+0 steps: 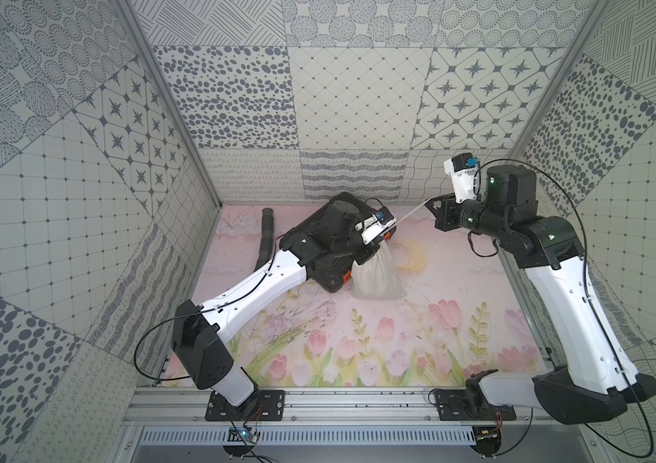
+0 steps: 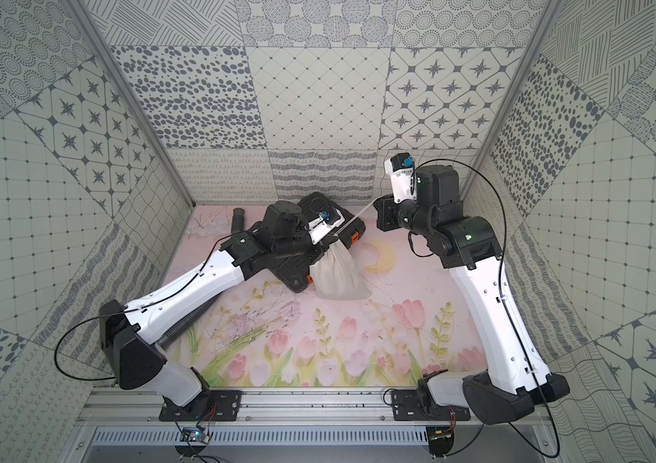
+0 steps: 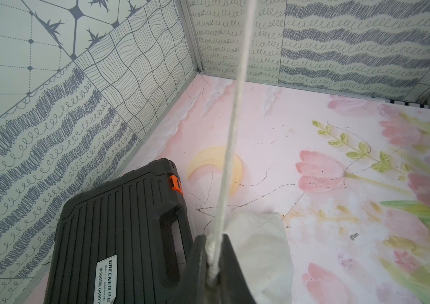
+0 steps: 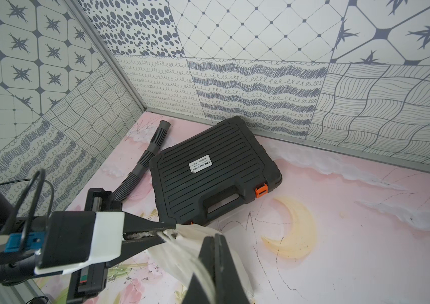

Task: Close the soil bag
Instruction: Frap the soil bag at the center of the board.

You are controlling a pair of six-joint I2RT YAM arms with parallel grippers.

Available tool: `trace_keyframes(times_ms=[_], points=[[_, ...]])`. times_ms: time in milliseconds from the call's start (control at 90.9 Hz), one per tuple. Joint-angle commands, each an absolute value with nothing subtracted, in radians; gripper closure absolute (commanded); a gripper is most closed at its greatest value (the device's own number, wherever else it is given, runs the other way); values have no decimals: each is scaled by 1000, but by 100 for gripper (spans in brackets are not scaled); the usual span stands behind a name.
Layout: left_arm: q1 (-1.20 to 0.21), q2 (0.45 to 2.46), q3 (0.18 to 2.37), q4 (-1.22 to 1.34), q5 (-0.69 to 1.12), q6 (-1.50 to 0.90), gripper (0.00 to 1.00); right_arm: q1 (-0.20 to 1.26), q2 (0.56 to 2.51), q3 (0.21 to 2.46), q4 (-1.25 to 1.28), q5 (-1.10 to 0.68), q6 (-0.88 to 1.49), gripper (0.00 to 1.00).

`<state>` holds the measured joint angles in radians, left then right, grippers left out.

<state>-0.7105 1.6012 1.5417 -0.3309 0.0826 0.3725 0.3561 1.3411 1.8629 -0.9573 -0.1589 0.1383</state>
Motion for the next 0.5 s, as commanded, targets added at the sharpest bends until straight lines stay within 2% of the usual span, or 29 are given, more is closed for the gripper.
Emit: trace_keyframes(times_ms=[0,55,242,484], points=[[-686,1592,1515,-583,8,345,100,319,1314,1962,-760,-119,137,100],[-686,1590,1518,-580,27,342,100,319,1316,1951,-762,-155,159,100],[-691,1585,1541,-516,127,333,75,375,1313,1882,-747,-179,199,100],[-716,1654,1630,-498,152,345,47,410,1337,1930,-747,-169,193,100]])
